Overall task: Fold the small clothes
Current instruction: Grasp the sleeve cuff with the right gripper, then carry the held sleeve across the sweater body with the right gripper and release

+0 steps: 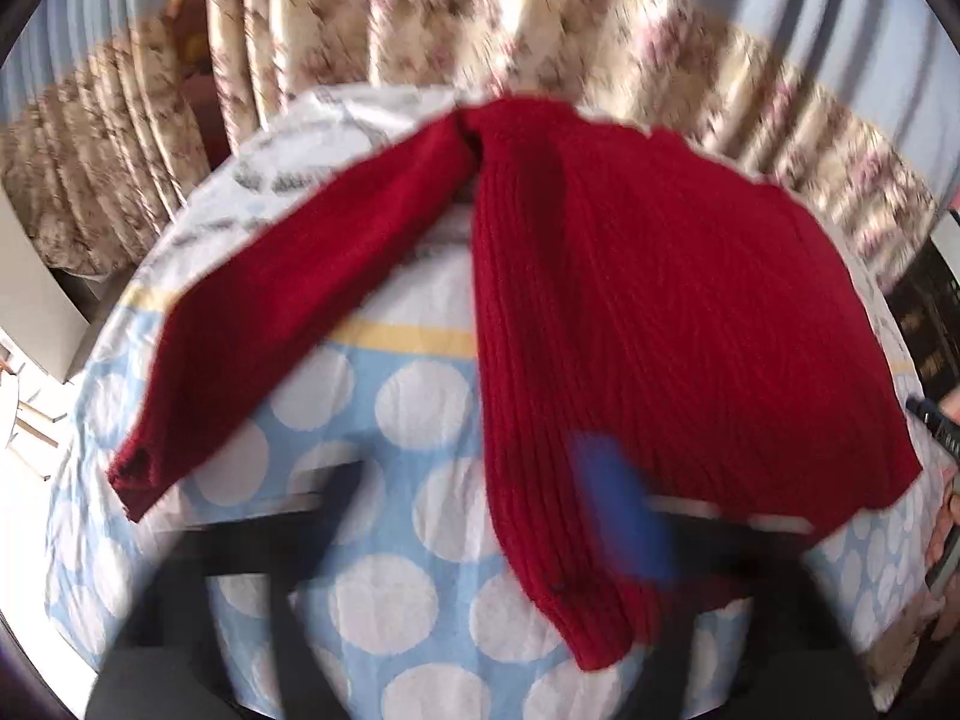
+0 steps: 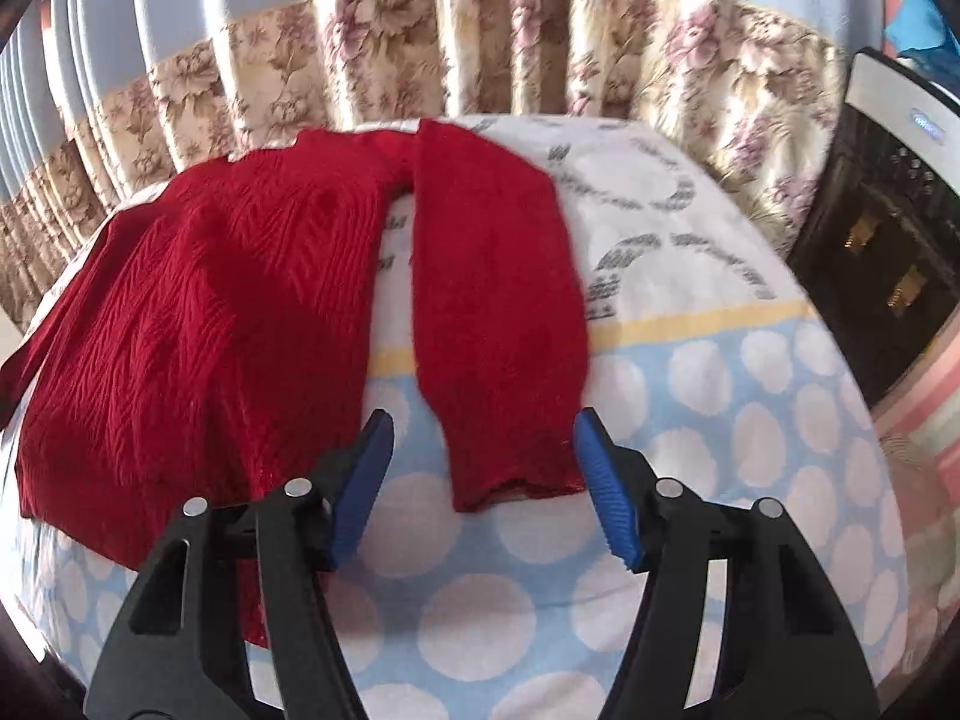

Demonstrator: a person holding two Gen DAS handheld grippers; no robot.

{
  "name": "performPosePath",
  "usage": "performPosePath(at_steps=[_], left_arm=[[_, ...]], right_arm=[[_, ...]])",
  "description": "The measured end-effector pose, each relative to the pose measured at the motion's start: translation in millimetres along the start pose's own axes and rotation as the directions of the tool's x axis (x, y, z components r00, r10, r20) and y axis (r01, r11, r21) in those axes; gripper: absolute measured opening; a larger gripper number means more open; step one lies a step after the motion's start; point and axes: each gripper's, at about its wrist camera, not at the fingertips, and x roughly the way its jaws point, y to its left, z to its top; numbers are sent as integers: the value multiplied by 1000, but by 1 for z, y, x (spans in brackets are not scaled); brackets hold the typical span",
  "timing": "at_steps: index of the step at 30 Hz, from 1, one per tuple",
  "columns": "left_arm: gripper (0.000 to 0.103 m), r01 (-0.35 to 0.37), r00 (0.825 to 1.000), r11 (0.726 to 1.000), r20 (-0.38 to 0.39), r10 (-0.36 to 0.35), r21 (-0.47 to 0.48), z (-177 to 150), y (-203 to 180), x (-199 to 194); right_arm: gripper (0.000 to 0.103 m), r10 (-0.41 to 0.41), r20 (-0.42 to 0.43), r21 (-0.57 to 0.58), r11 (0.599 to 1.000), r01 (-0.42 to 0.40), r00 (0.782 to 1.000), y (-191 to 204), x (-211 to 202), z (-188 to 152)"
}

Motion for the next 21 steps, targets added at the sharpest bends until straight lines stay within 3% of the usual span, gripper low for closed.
performPosePath(at_steps=[3, 8, 10, 12, 14, 21], left_arm=[[91, -13, 1000, 1000, 19, 12, 23, 4, -6, 0], [91, 2, 999, 1000, 34, -3, 26, 8, -11, 1], [91, 7, 1000, 1000, 29, -8, 30, 9, -13, 4], [91, 12, 1000, 1000, 28, -13, 27, 9, -14, 6], [91, 22, 999, 999, 22, -23, 26, 9, -17, 9], [91, 25, 999, 999, 39, -26, 25, 14, -21, 11]], right_arm=[[62, -7, -36, -25, 1000, 7, 999, 4, 15, -2], [45, -58, -74, -62, 997, 53, 996, 9, 35, -5], [44, -78, -74, -68, 995, 73, 994, 9, 37, -5], [34, -82, -78, -71, 994, 77, 994, 8, 37, -5], [14, -102, -71, -84, 992, 96, 992, 9, 36, -3], [12, -18, 4, -7, 1000, 18, 1000, 2, 8, 16]])
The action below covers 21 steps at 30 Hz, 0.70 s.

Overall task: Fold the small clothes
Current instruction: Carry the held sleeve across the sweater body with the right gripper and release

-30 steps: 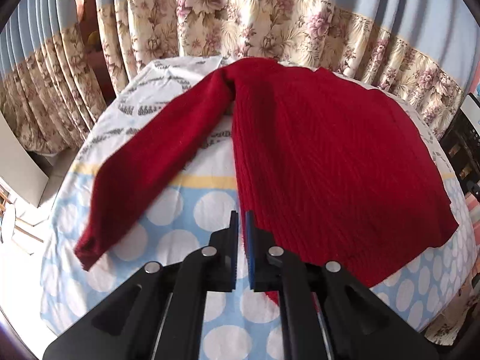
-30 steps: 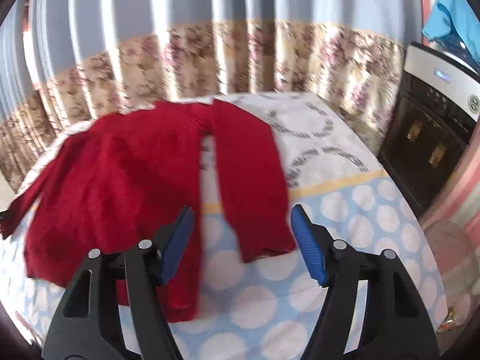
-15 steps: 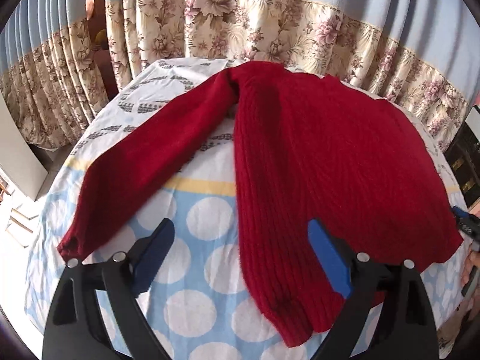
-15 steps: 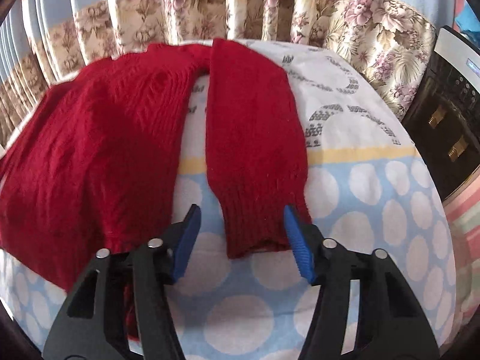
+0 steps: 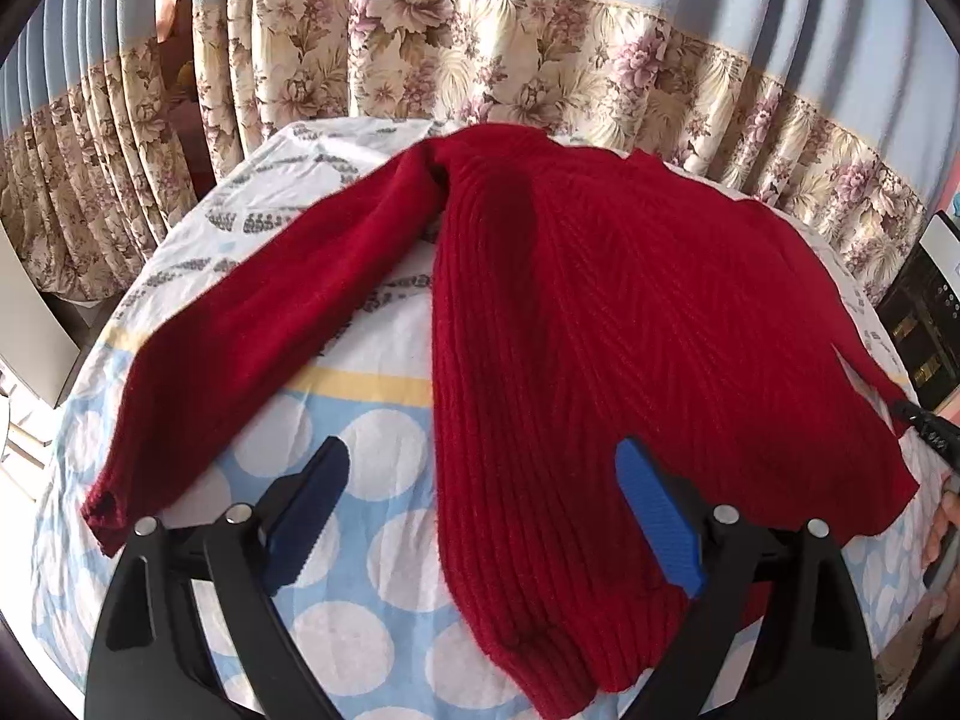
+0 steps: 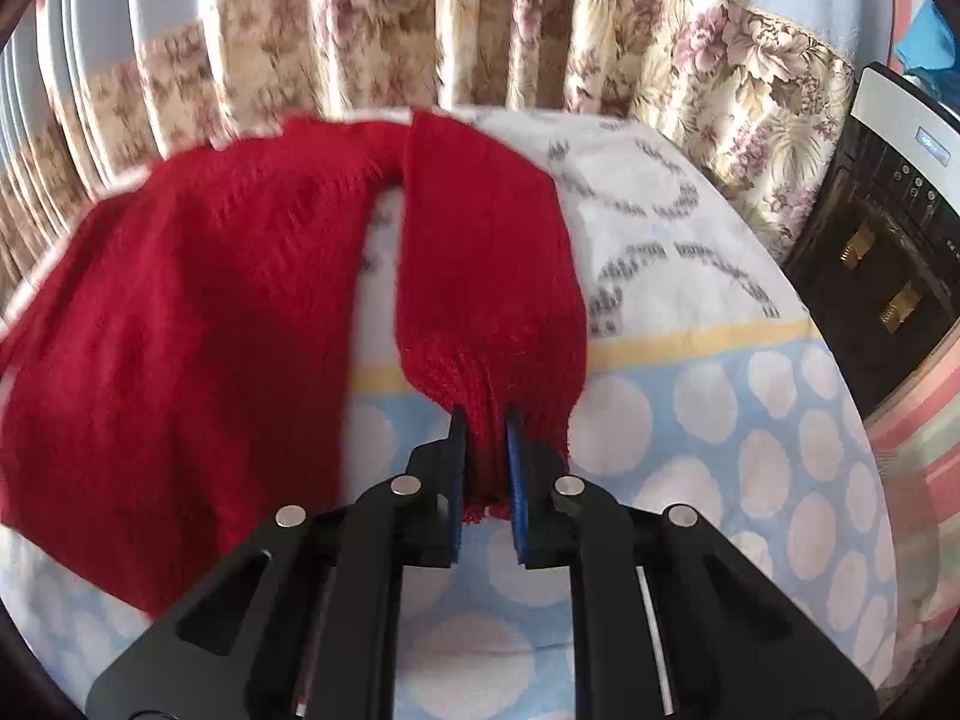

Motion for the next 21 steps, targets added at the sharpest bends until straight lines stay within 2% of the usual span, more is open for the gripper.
performPosePath(at_steps=[1, 2, 4, 7, 10, 11, 13, 15, 16, 18, 19, 20, 21], left_arm=[[91, -9, 1000, 1000, 12, 9, 4, 2, -1, -1], [91, -13, 1000, 1000, 19, 13, 7, 4, -2, -1], [91, -5, 999, 1000, 32, 5, 9, 9, -4, 0], [91, 11, 999, 1000, 40, -11, 16, 13, -8, 1], [91, 20, 999, 999, 47, -21, 30, 18, -15, 1], [91, 24, 998, 999, 49, -26, 35, 19, -16, 2], [91, 35, 998, 999, 54, -38, 39, 24, -21, 2], [91, 56, 996, 998, 65, -58, 39, 29, -26, 1], [91, 64, 995, 997, 73, -67, 40, 31, -28, 0], [91, 79, 992, 996, 90, -83, 48, 37, -33, -2], [91, 79, 992, 995, 95, -84, 55, 40, -35, 0], [91, 73, 993, 996, 86, -78, 55, 42, -37, 4], [91, 78, 994, 996, 78, -81, 49, 43, -38, 8]], right_arm=[[12, 41, 4, 20, 999, -41, 999, 0, -4, 5], [12, 126, -3, 57, 990, -126, 992, 2, -8, 11], [12, 259, -18, 89, 962, -257, 966, 16, -9, 21], [12, 344, -35, 39, 939, -343, 938, 54, -9, 30], [12, 447, -24, 42, 894, -446, 894, 87, -8, 44], [12, 490, -7, 64, 870, -489, 872, 98, -7, 52], [12, 536, 28, 92, 839, -536, 844, 111, -9, 64], [12, 584, 80, 92, 802, -590, 807, 128, -18, 78], [12, 595, 114, 66, 795, -603, 796, 134, -21, 83], [14, 617, 103, 15, 783, -622, 780, 160, -25, 91], [18, 621, 80, -4, 782, -623, 780, 172, -22, 93], [41, 605, 66, -5, 796, -606, 794, 182, -16, 94], [59, 583, 55, -6, 812, -584, 810, 187, -11, 94]])
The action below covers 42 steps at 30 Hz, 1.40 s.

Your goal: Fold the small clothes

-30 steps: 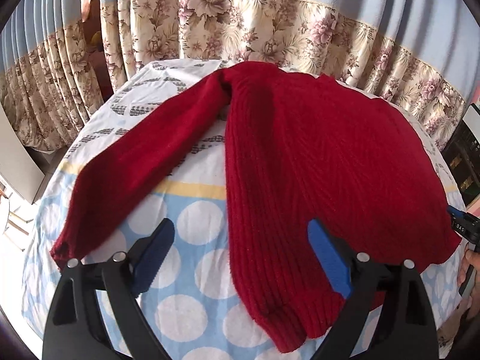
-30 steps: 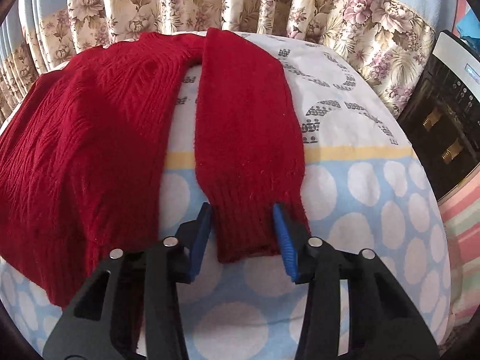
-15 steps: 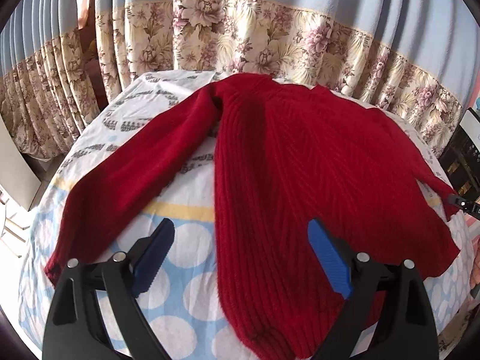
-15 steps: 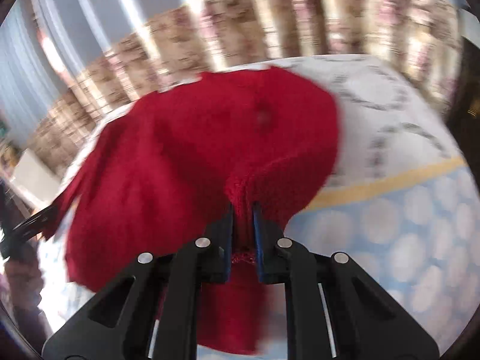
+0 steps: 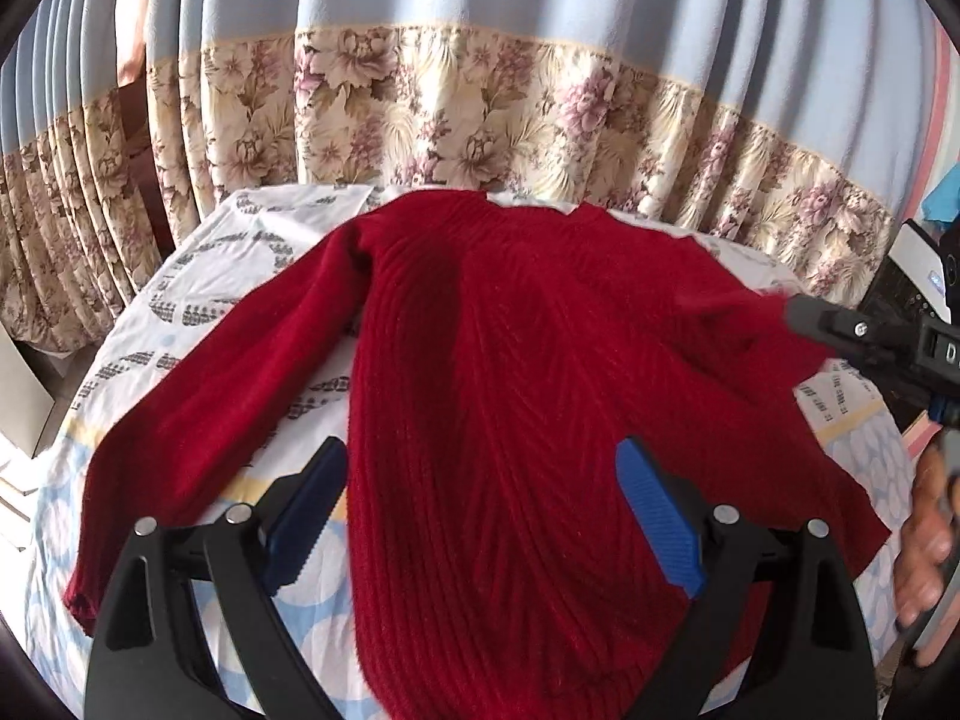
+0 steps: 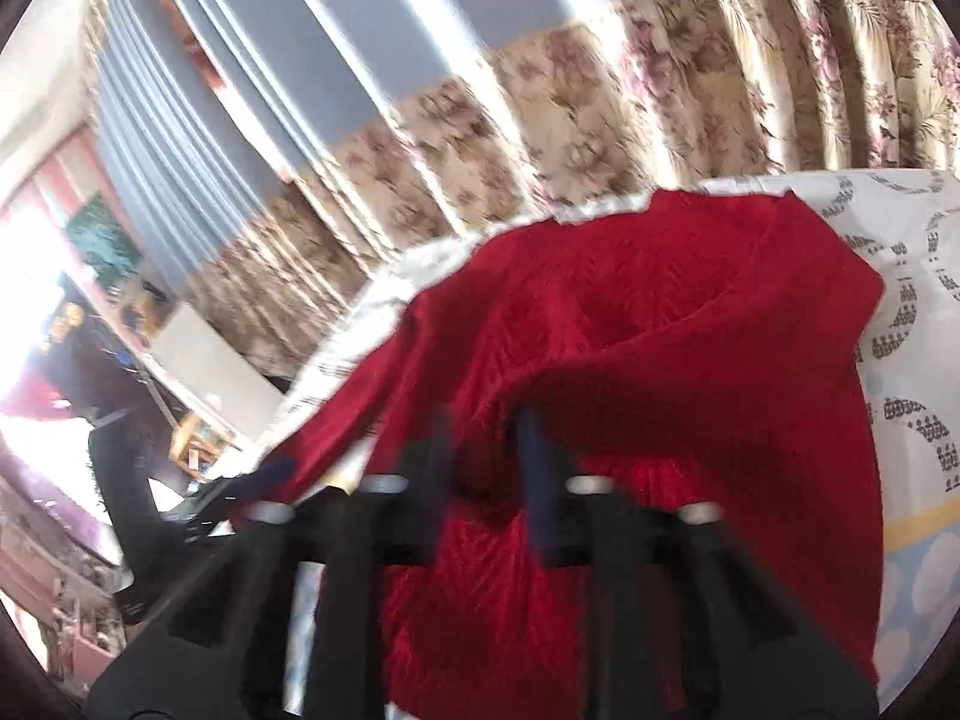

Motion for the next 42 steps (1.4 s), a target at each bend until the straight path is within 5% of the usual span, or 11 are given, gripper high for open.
performPosePath(at_steps=[1, 11, 21, 22, 24, 25, 26, 29, 34, 42], left_arm=[[91, 3, 1000, 1000, -12, -3, -5, 0, 0, 5], [91, 69, 989, 997, -129, -66, 20, -6, -42, 43], [91, 100, 961, 995, -258, -97, -3, -10, -94, 105], [89, 96, 967, 995, -239, -93, 3, -9, -97, 106], [39, 125, 968, 992, -222, -121, 4, -6, -101, 104], [34, 134, 966, 991, -226, -129, 6, -4, -102, 104], [14, 144, 968, 990, -211, -139, 7, 1, -99, 101], [14, 153, 974, 988, -170, -152, -9, 19, -84, 94], [13, 47, 997, 998, -69, -45, 30, 55, -52, 81], [14, -39, 995, 997, -88, 45, 74, 81, -7, 110]], right_arm=[[73, -5, 0, -1, 1000, 5, 1000, -1, 4, -1], [72, -183, 102, 40, 983, 179, 978, -71, -23, 5], [76, -185, 108, 81, 981, 177, 977, -110, -39, 3], [77, -190, 107, 80, 980, 182, 976, -111, -38, 3], [79, -198, 99, 72, 979, 192, 975, -116, -39, 3], [81, -204, 97, 67, 978, 198, 974, -117, -39, 4], [83, -227, 98, 54, 974, 222, 969, -120, -39, 4], [84, -281, 96, 34, 960, 279, 955, -131, -38, 9], [84, -323, 75, 60, 946, 319, 943, -159, -27, 18], [83, -361, 70, -126, 922, 367, 930, -144, 28, 61]])
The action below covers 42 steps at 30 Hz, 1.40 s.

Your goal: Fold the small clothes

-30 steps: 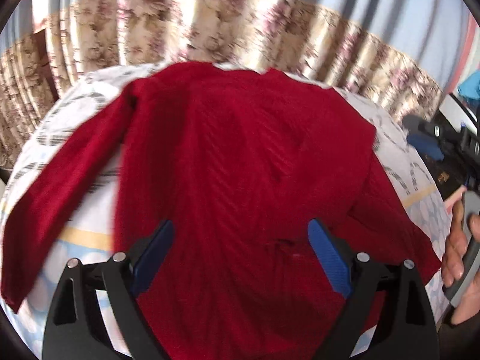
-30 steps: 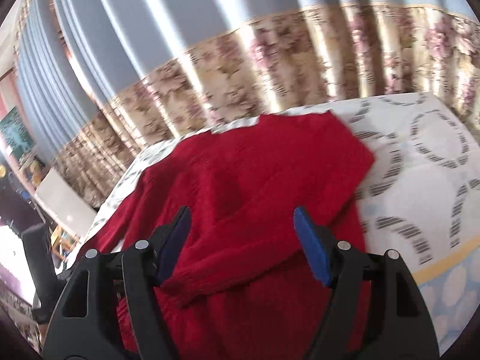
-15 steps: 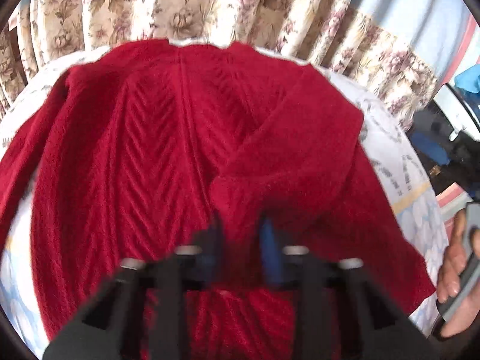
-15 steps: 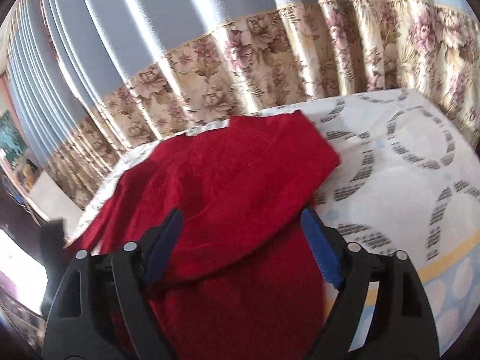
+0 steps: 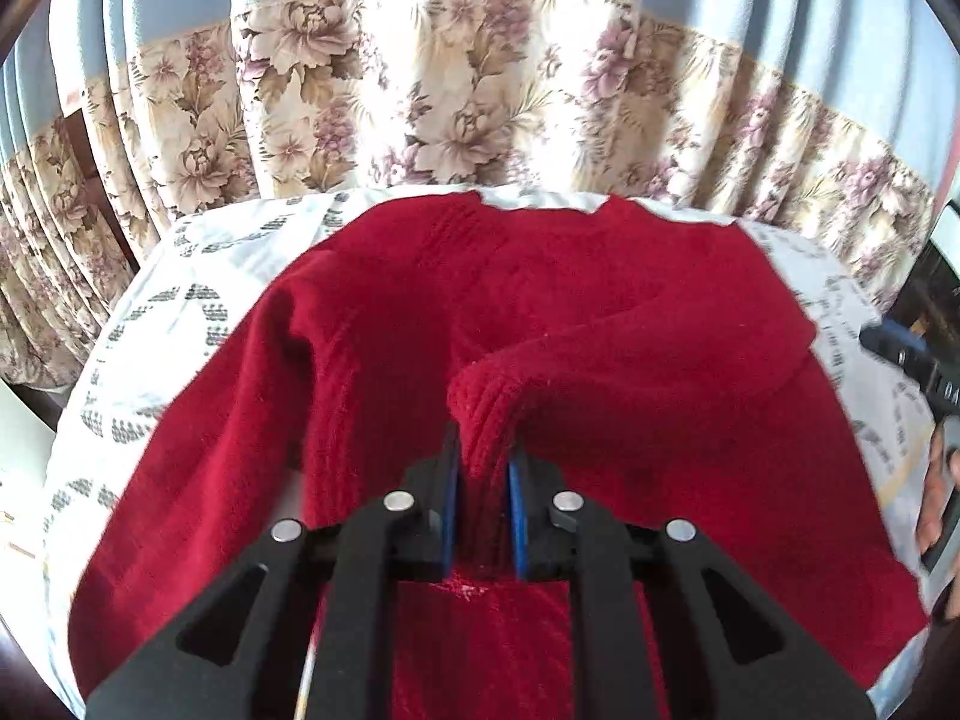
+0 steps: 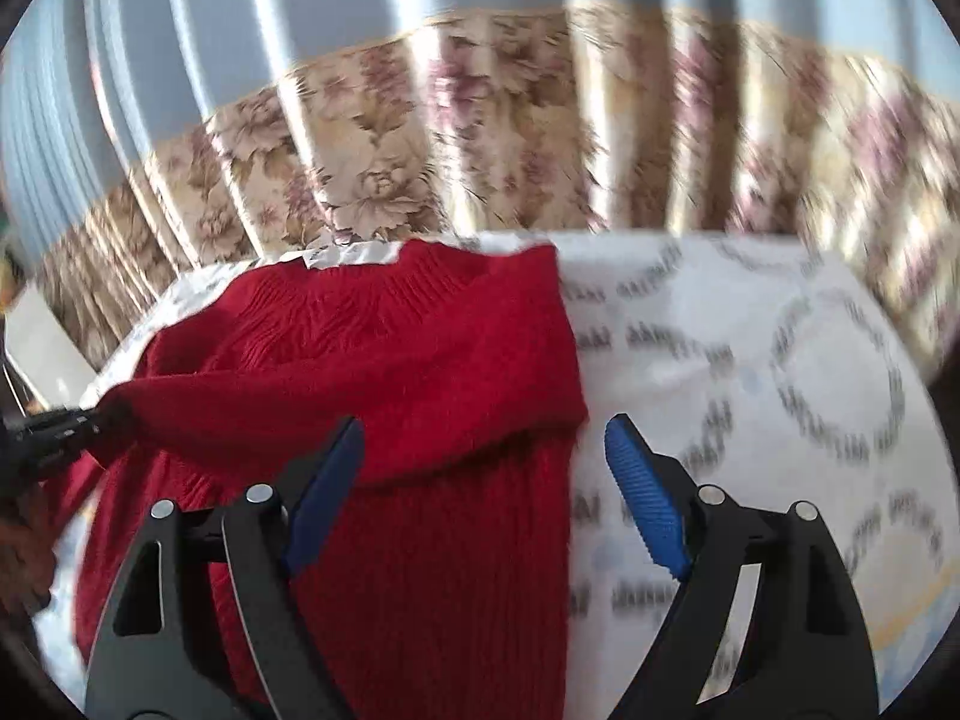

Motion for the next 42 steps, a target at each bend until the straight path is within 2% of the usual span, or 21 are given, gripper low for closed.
performPosePath(at_steps=[2, 5, 9, 10, 11, 12, 14, 19, 23, 26, 27, 29, 31, 32, 33, 34, 35, 38, 39, 40, 42], left_arm=[[14, 6, 1000, 1000, -12, -6, -7, -2, 9, 5], [14, 5, 1000, 1000, -25, -6, -10, -1, 12, 15], [14, -8, 999, 1000, -37, 8, 5, 9, 13, 29], [14, -11, 999, 1000, -40, 11, 12, 11, 14, 32], [14, -17, 999, 1000, -43, 18, 19, 14, 17, 36], [14, -20, 999, 1000, -45, 21, 24, 17, 18, 38], [14, -36, 998, 999, -46, 38, 39, 22, 21, 43], [14, -116, 993, 988, -17, 118, 105, 48, 26, 54], [14, -147, 986, 976, -49, 157, 161, 79, 30, 79], [14, -171, 979, 965, -77, 190, 201, 91, 34, 101], [15, -168, 977, 963, -94, 191, 212, 91, 35, 107], [16, -104, 968, 957, -194, 160, 270, 84, 36, 124], [18, -71, 966, 947, -215, 143, 313, 79, 38, 125], [22, -35, 962, 957, -249, 110, 289, 82, 44, 123], [39, -19, 957, 968, -276, 90, 250, 85, 53, 122], [47, -30, 952, 974, -290, 96, 224, 88, 60, 122], [59, -61, 947, 970, -292, 130, 234, 88, 65, 120], [65, -105, 953, 955, -246, 176, 277, 83, 66, 109], [68, -115, 958, 955, -224, 179, 272, 82, 66, 103], [76, -131, 963, 957, -196, 185, 259, 81, 67, 96], [82, -158, 973, 967, -134, 186, 200, 79, 75, 80]], right_arm=[[76, -20, -15, -58, 998, 19, 1000, 7, 21, 13], [65, -66, -65, -79, 995, 60, 996, 4, 60, 29], [61, -129, -152, -49, 991, 123, 980, -13, 106, 40], [53, -132, -167, -47, 991, 126, 977, -16, 113, 41], [30, -132, -191, -45, 991, 126, 973, -19, 121, 42], [15, -126, -212, -44, 992, 120, 969, -21, 126, 42], [13, -126, -190, -50, 992, 119, 974, -19, 124, 43], [13, -170, -82, -37, 985, 168, 982, -17, 102, 56], [13, -179, -81, -40, 983, 176, 980, -17, 106, 67], [13, -176, -84, -38, 984, 173, 981, -18, 116, 68], [14, -175, -87, -34, 984, 173, 981, -18, 118, 67], [15, -170, -135, -43, 985, 166, 976, -19, 128, 62], [20, -172, -190, -63, 985, 163, 967, -21, 140, 56], [25, -174, -212, -75, 984, 162, 962, -22, 144, 54], [29, -180, -203, -72, 983, 168, 963, -26, 142, 54], [37, -188, -200, -65, 982, 178, 961, -28, 141, 54], [41, -185, -204, -53, 983, 178, 961, -32, 140, 54], [50, -177, -191, -19, 984, 176, 965, -38, 134, 53], [50, -168, -181, -5, 985, 170, 969, -40, 129, 54], [51, -166, -168, 5, 986, 169, 972, -40, 123, 54], [57, -162, -118, 25, 986, 166, 980, -39, 103, 54]])
